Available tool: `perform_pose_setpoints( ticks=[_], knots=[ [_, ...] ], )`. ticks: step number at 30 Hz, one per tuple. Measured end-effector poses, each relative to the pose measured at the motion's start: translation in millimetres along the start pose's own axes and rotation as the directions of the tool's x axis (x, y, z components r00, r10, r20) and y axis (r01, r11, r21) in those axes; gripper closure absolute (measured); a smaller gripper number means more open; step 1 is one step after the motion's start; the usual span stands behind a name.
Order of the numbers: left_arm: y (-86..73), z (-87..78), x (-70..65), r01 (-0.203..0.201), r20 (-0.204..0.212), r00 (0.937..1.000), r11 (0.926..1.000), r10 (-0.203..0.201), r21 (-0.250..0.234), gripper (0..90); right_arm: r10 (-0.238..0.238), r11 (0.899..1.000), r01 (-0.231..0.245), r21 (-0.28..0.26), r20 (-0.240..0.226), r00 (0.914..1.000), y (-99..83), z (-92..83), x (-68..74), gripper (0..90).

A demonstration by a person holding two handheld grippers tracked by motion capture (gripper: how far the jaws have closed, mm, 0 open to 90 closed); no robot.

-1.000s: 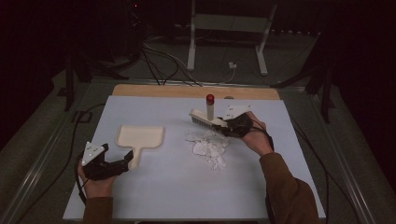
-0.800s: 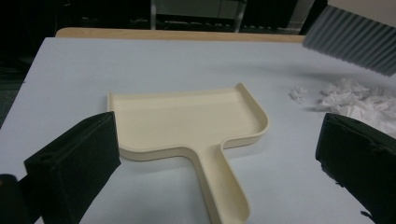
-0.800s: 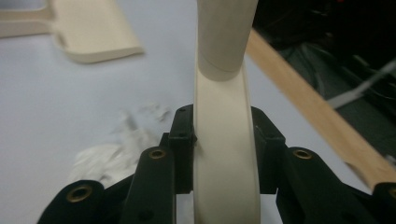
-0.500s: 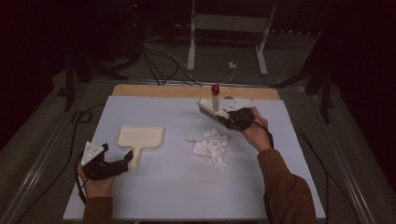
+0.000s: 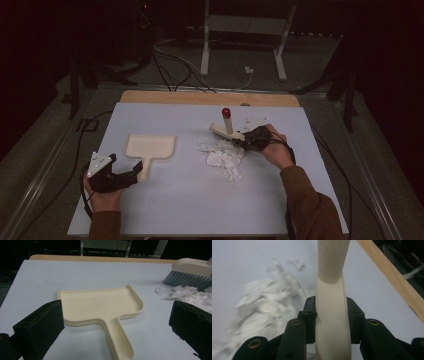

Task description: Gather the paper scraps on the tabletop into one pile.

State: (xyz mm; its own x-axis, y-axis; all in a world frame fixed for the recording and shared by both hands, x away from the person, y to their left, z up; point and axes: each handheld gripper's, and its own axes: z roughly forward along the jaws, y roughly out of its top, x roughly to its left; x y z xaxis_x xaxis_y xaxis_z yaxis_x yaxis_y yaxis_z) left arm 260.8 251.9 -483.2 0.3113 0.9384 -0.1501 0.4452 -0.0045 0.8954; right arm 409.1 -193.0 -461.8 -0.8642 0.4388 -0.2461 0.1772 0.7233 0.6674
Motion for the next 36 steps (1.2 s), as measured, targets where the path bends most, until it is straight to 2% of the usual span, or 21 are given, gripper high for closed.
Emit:
perform_pose_setpoints(
  ticks=[3,6,9,13,17,22,25,29,36],
  knots=[
    [-0.1,0.6,-0.9,0.001,0.000,1.0000,1.0000,-0.001,0.000,0.5,-0.020,1.000,0.020,-0.012,-0.047,0.9987,0.5,-8.0,5.3,68.0],
    [-0.2,1.1,-1.5,-0.003,0.001,1.0000,1.0000,0.003,0.003,0.5,-0.052,0.999,0.052,-0.013,-0.066,0.9965,3.6,-13.6,8.7,68.0],
    [-0.4,1.7,-2.0,-0.006,0.003,1.0000,0.9999,0.006,0.008,0.5,-0.062,0.998,0.062,-0.016,-0.027,0.9977,8.3,-14.9,7.1,67.9],
    [-0.4,1.8,-1.4,-0.006,0.004,1.0000,1.0000,0.006,0.008,0.5,-0.030,0.999,0.031,-0.035,0.016,0.9994,14.2,-10.0,0.4,68.0],
    [-0.5,1.8,-0.5,-0.003,0.004,1.0000,1.0000,0.003,0.007,0.5,-0.011,0.999,0.012,-0.039,0.019,0.9998,20.6,-0.3,-2.5,68.0],
    [-0.6,2.5,-1.2,-0.004,0.007,1.0000,1.0000,0.004,0.009,0.5,-0.031,0.999,0.031,-0.030,0.004,0.9995,32.4,13.7,2.3,68.0],
    [-0.6,2.8,-1.6,-0.006,0.008,1.0000,0.9999,0.006,0.011,0.5,-0.048,0.999,0.048,-0.025,-0.019,0.9987,38.3,21.4,7.7,68.0],
    [-0.6,2.0,-0.7,-0.005,0.007,1.0000,1.0000,0.005,0.008,0.5,-0.097,0.995,0.097,-0.005,-0.061,0.9934,41.3,27.0,13.0,68.0],
    [-0.9,2.5,-0.7,-0.005,0.005,1.0000,0.9999,0.005,0.010,0.5,-0.155,0.988,0.156,0.001,-0.124,0.9800,31.7,7.8,14.9,68.0]
  ],
)
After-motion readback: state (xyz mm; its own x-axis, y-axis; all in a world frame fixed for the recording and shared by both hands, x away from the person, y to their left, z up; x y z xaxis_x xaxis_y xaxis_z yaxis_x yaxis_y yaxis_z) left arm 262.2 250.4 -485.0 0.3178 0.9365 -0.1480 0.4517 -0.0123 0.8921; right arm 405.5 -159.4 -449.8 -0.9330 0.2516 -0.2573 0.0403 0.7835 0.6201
